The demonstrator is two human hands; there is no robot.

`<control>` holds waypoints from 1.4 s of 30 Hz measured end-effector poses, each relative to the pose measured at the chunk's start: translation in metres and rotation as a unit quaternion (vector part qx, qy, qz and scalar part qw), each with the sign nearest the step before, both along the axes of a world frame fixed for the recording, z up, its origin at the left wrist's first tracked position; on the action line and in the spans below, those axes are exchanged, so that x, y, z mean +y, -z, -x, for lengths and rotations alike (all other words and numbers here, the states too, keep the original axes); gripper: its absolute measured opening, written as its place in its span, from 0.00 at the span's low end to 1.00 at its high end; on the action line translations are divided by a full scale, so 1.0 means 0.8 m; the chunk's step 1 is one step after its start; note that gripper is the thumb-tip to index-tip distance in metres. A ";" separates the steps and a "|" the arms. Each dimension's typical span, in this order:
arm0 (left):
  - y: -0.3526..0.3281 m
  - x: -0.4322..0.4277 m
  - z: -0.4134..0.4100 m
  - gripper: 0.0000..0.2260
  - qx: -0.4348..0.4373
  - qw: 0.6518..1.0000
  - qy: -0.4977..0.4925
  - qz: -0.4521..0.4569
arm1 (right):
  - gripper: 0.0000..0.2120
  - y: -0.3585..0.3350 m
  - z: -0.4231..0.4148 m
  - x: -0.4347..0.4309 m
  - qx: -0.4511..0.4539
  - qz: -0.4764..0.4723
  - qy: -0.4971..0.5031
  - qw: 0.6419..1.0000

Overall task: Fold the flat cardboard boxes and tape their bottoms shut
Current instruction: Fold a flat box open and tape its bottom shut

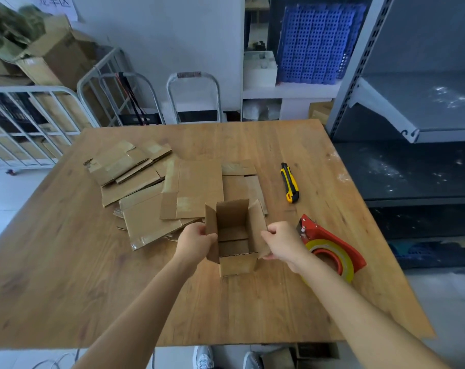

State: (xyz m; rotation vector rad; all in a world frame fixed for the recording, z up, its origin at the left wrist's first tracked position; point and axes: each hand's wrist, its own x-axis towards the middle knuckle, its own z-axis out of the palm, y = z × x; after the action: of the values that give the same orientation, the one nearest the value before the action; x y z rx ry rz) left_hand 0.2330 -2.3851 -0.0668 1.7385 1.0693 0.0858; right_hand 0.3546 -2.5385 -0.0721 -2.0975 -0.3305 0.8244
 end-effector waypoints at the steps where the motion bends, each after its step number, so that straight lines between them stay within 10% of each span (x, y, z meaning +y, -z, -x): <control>1: 0.003 0.005 0.005 0.04 -0.006 0.999 -0.016 0.031 | 0.13 0.002 0.000 0.000 0.025 -0.003 0.011 1.000; 19: -0.049 0.033 0.018 0.19 -0.069 0.993 -0.022 -0.099 | 0.21 -0.075 0.007 0.002 -0.193 -0.007 -0.011 0.981; 27: -0.080 0.090 0.051 0.20 0.067 0.931 0.060 -0.353 | 0.21 -0.114 0.000 0.053 -0.225 -0.035 -0.047 0.973; 42: -0.100 0.307 0.117 0.16 0.176 0.848 0.116 -0.486 | 0.21 -0.122 0.038 0.286 -0.166 -0.085 -0.067 0.980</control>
State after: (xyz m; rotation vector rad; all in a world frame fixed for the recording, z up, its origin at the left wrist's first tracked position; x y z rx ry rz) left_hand 0.1394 -2.1395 0.0134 2.8859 1.1486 0.1838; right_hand 0.3246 -2.3100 0.0253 -2.0631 -0.7033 0.4982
